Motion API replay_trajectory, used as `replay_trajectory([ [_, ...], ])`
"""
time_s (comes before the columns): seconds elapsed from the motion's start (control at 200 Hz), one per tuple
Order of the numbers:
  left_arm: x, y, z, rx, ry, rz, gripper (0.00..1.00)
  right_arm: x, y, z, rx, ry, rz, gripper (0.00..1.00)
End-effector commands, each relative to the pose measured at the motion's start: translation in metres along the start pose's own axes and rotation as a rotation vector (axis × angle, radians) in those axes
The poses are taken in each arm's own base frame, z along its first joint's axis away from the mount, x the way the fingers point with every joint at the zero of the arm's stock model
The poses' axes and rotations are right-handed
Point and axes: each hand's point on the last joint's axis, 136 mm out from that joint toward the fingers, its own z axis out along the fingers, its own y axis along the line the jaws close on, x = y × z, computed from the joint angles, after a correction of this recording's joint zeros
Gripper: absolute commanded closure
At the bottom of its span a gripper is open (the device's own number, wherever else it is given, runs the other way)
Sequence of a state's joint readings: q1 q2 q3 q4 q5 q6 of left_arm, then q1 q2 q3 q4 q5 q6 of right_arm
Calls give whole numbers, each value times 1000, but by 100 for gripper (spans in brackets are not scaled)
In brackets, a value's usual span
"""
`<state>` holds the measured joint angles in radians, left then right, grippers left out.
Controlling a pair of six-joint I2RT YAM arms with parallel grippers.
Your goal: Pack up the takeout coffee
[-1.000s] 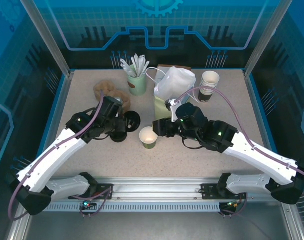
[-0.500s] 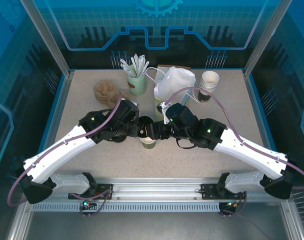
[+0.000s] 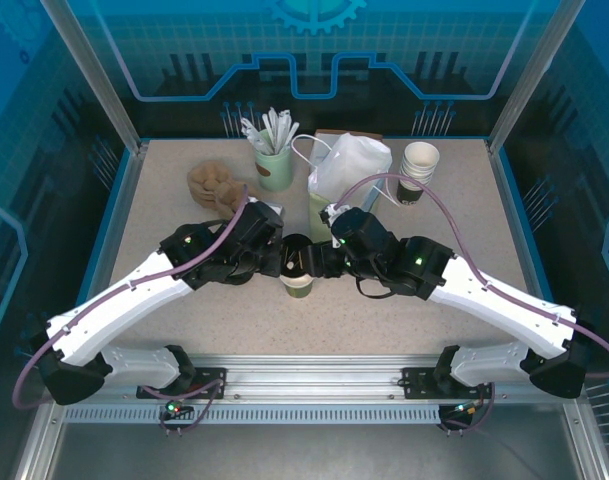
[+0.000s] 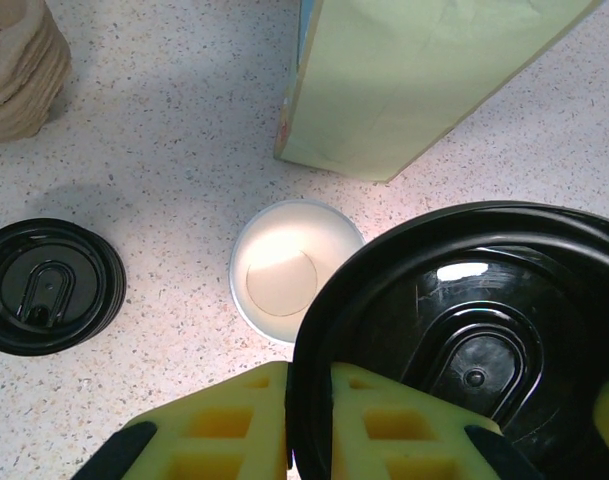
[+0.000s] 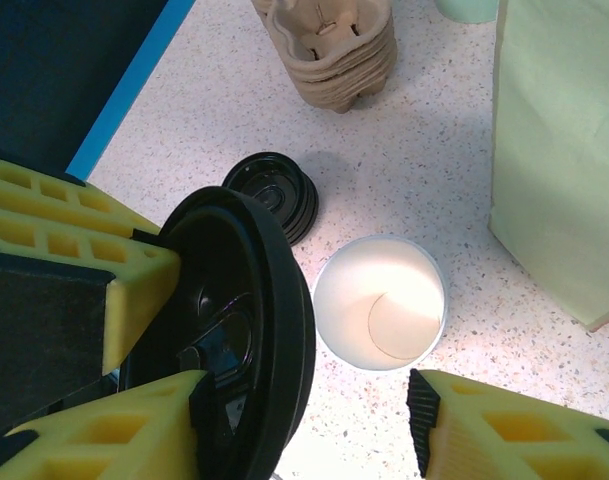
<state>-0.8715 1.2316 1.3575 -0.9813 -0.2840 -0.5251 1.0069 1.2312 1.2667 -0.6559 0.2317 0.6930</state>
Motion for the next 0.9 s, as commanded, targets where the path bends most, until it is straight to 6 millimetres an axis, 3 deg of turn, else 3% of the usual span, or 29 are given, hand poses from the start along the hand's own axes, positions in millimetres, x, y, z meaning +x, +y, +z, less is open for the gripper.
replay_trajectory([
  [0.0, -10, -12, -5, 32, -31, 3, 84, -7, -2, -3, 11, -12, 18, 48],
  [0.15, -13, -18, -4, 55, -39, 8, 84, -6, -4, 0, -9, 4, 41, 54],
  [0.465, -20, -29, -4, 106, -69, 29, 82, -6, -11, -3, -16, 20, 66, 82],
  [0.6, -30, -39, -16, 175, -135, 77, 58, -5, -20, -12, -7, 29, 82, 91],
  [0.78, -47, -61, -47, 328, -291, 239, 40, 4, -39, -33, 15, 73, 110, 100],
  [0.89, -51, -73, -59, 393, -377, 371, 35, 13, -57, -51, 46, 111, 152, 100],
])
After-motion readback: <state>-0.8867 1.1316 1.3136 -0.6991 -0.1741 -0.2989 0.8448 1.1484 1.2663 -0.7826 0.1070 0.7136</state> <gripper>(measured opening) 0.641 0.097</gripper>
